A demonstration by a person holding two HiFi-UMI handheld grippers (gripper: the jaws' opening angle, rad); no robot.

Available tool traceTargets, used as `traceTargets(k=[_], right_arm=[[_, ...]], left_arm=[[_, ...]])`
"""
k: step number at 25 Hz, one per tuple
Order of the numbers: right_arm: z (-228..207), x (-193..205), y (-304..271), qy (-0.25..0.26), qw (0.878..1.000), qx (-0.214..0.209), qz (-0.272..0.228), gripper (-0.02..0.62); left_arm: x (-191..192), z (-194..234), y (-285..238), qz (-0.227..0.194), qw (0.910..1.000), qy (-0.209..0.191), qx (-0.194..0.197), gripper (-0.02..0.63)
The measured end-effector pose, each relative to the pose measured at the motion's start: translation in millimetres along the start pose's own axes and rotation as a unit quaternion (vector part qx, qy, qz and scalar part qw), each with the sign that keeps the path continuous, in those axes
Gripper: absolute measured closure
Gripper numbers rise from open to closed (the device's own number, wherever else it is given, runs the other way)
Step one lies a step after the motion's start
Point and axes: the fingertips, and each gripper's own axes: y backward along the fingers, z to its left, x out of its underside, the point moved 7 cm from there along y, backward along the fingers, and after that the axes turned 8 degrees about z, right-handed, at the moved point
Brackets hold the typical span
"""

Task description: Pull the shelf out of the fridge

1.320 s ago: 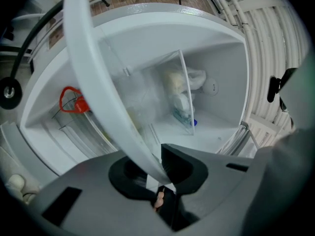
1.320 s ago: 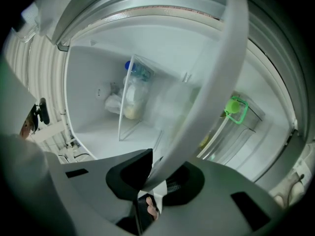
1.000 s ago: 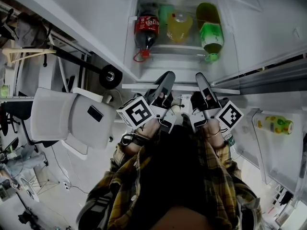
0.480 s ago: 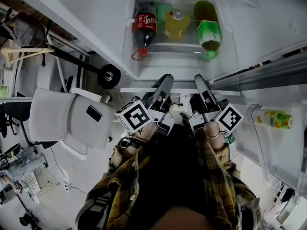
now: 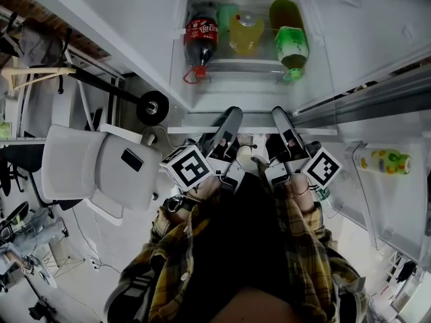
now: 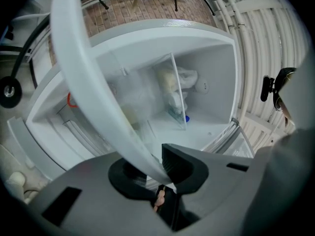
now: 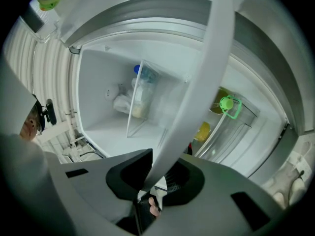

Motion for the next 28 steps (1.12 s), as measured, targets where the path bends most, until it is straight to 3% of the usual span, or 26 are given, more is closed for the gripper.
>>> traceTargets(k=[28], right_arm=[[0.2, 1.3, 0.8, -0.013, 1.000, -0.006, 0.001, 0.532]], left_arm=[[1.3, -2.8, 1.7, -0.009, 0.9999, 0.013, -0.003, 0.543]])
